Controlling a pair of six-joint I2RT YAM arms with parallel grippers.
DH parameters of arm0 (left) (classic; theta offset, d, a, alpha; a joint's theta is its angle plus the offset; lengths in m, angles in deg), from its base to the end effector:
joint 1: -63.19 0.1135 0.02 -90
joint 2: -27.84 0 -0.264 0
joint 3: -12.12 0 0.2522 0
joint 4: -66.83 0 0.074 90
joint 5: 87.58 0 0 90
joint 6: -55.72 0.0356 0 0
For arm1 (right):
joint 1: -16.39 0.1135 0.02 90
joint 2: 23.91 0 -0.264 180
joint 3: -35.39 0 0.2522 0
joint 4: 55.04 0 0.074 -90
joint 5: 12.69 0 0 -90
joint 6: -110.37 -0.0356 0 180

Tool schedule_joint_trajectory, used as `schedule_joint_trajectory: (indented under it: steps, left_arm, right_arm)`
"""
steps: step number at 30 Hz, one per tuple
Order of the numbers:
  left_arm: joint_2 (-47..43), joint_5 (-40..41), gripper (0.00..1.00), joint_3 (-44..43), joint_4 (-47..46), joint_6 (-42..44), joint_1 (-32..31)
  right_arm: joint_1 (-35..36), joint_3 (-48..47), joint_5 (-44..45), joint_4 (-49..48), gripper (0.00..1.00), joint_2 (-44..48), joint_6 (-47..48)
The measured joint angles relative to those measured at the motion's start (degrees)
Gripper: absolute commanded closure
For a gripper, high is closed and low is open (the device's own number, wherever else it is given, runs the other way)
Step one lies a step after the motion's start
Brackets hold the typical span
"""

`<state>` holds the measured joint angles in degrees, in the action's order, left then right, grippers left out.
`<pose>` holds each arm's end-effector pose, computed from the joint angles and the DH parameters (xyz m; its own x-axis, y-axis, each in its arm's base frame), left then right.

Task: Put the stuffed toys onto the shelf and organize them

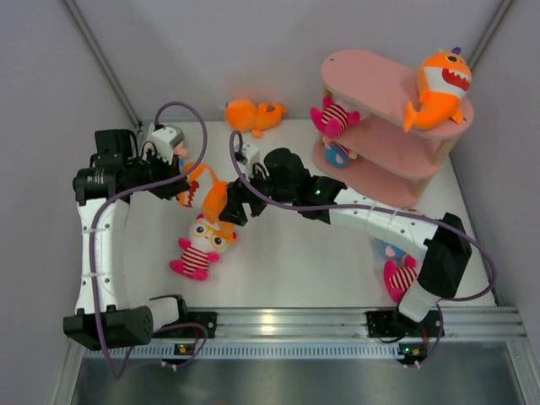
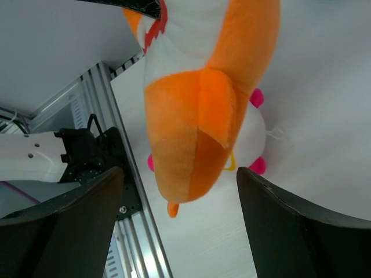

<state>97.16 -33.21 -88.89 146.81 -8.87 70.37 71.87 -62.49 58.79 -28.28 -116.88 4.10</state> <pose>0.2108 0.0057 0.4161 -0.5476 0.2825 -0.7876 0.5734 0.8122 -0.1073 0.2088 0.3236 0.3586 -0.4682 -0.2119 -0.8579 -0.8513 0.3686 0.3735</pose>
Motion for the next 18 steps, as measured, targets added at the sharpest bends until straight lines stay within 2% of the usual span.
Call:
schedule_joint_trajectory:
  steps: [4,6,7,8,11,14,15,16,18]
  left_arm:
    - [-0.98,0.15,1.00,0.09,0.31,-0.24,-1.03]
    - [-1.75,0.42,1.00,0.15,0.35,-0.17,-1.07]
    - [-2.14,0.50,1.00,0.31,0.31,-0.15,-1.07]
    - [-2.60,0.39,1.00,0.52,0.37,-0.15,-1.09]
    - [-3.58,0.44,1.00,1.07,0.74,0.13,-1.25]
    - [-3.98,0.33,1.00,1.55,0.96,0.24,-1.29]
    - [-4.04,0.26,1.00,1.55,0.94,0.24,-1.29]
    - [-4.09,0.17,0.92,1.57,0.94,0.22,-1.29]
    - [-4.24,0.13,0.70,1.57,0.87,0.31,-1.29]
  right_arm:
    - [2.64,-0.46,-0.48,-2.80,0.21,-3.61,-3.02]
    - [2.93,-0.85,-0.59,-3.52,0.25,-5.31,-3.93]
    - [2.93,-1.36,-0.57,-3.67,0.31,-6.32,-4.35]
    - [2.91,-1.73,-0.39,-3.85,0.52,-7.32,-4.61]
    - [2.89,-1.92,-0.79,-4.87,0.83,-9.25,-6.25]
    - [2.91,-1.92,-1.03,-5.46,1.00,-9.38,-7.45]
    - [2.91,-1.92,-0.98,-5.62,1.00,-9.38,-7.74]
    - [2.91,-1.92,-0.79,-5.70,1.00,-9.38,-7.98]
    - [2.86,-1.92,-0.59,-5.70,1.00,-9.38,-8.50]
